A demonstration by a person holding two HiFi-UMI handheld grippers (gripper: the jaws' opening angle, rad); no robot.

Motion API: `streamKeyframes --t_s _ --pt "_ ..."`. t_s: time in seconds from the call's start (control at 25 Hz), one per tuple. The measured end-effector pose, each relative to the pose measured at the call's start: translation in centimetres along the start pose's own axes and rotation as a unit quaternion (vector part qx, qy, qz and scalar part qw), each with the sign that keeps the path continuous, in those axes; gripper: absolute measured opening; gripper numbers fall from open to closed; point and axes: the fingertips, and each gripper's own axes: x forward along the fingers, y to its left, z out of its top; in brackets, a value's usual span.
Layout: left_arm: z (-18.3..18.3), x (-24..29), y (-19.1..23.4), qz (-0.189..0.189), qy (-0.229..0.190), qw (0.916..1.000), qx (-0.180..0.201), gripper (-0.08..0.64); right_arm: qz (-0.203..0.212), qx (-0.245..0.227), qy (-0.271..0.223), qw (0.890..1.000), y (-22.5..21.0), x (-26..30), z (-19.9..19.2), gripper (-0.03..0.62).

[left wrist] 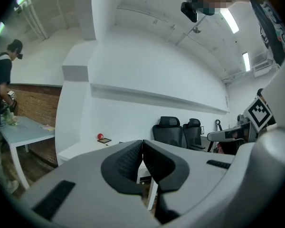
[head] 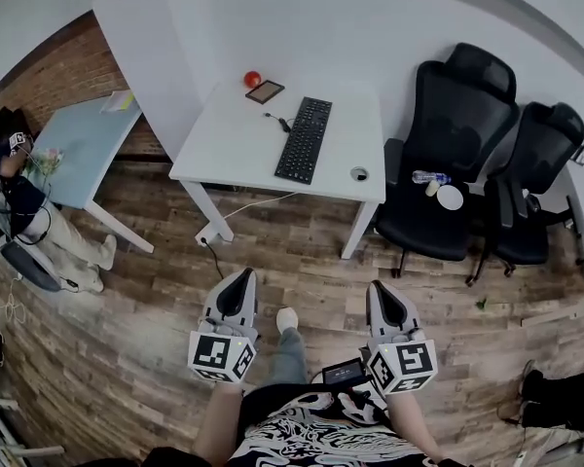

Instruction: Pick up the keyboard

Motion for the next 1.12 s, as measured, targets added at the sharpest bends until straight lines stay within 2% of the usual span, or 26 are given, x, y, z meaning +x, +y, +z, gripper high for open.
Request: streamKeyframes --t_s 0.08,0.24,0.56,0.72,0.76,0.92,1.12 --pt "0.1 3.0 1.7 0.005 0.003 1.0000 0.007 0.017 -0.004 0.000 -0.001 1.000 -1.1 3.1 0.6 0.028" --pt "0.8 9.5 4.6 -0.009 0.003 0.9998 0.019 0.017 -0.021 -0.007 0.010 1.000 -3.3 10.3 2.0 0.028" --pt "2.7 21.4 10.5 -0.049 0.015 0.9979 0.038 0.017 -0.050 0.027 0.017 0.998 -6.9 22.3 3.9 0.028" --pt "2.6 24.8 13.2 -0.053 0.022 0.9981 0.022 0.017 -0.011 0.091 -0.018 0.996 -7.2 26.0 5.4 0.028" --pt "2.7 25.7 13.8 -0.055 0.022 0.9981 0.017 0.017 -0.009 0.094 -0.024 0.995 -7.3 26.9 5.7 0.028" --pt "2.9 29.3 15.9 -0.058 0.023 0.9980 0.010 0.017 -0.045 0.022 0.010 0.999 -8.4 30.4 5.4 0.028" --pt "2.8 33.0 16.6 -0.051 0.026 0.9983 0.012 0.017 -0.036 0.048 0.028 0.998 -10.6 33.2 4.5 0.028"
